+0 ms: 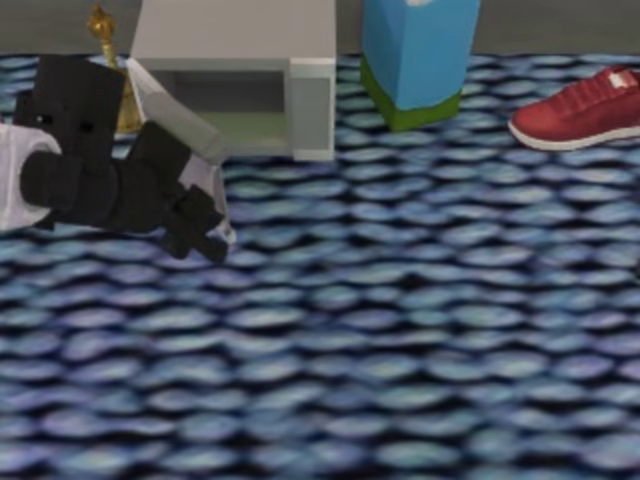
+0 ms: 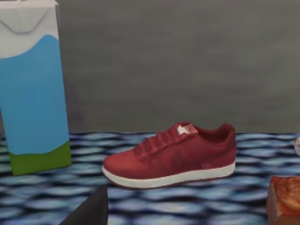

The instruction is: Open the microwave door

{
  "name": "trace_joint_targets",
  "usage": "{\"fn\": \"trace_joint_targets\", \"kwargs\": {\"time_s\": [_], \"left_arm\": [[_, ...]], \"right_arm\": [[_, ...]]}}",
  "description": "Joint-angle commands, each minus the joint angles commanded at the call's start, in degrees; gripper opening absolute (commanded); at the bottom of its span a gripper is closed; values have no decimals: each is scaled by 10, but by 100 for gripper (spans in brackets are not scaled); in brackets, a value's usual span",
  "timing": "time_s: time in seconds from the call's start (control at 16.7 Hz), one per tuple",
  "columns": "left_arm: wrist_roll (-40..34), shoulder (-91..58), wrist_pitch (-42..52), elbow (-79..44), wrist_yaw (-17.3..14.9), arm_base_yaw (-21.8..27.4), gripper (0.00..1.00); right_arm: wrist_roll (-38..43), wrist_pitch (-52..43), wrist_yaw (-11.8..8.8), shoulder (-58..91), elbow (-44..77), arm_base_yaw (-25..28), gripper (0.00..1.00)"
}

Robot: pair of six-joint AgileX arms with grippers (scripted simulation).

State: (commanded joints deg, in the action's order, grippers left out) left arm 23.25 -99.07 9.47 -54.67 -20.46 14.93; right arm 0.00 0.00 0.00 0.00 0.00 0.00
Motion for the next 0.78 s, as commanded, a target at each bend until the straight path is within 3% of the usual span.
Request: {"fn": "trace_joint_targets", "kwargs": {"time_s": [0.78], "left_arm": [[72, 3, 33, -2, -47, -31, 0]], "right_arm": [[0, 0, 0, 0, 0, 0, 100]]}}
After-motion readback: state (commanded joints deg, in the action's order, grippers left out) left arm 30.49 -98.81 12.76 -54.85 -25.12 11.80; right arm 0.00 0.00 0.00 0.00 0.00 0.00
